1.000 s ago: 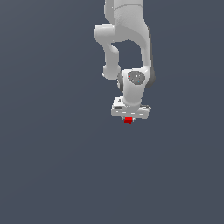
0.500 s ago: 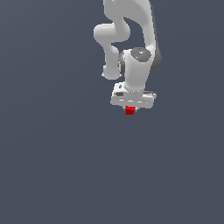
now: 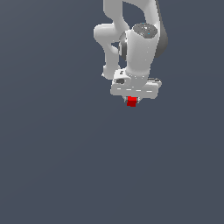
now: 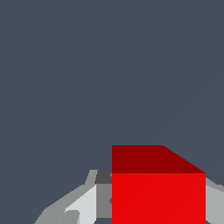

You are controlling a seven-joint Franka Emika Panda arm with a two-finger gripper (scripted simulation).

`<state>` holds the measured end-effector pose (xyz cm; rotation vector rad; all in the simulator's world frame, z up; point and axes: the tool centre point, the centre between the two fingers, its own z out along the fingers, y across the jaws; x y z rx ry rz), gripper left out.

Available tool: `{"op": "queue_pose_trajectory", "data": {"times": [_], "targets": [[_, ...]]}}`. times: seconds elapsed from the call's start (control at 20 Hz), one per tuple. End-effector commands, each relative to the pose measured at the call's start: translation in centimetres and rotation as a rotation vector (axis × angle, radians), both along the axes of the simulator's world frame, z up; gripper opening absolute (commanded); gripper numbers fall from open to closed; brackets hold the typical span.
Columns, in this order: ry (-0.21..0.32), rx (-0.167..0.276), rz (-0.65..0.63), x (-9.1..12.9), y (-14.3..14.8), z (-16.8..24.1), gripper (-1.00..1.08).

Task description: Lift up the red cube by 0.2 meters.

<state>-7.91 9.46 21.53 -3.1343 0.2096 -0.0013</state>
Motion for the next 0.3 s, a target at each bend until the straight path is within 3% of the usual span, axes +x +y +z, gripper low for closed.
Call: {"op": "queue_pose_trajectory", "data": {"times": [0.0, 0.25], "targets": [[0.001, 0.000, 0.000, 0.02, 0.00, 0.91, -1.00], [0.001, 0.000, 0.000, 0.15, 0.03, 1.48, -1.00]]}}
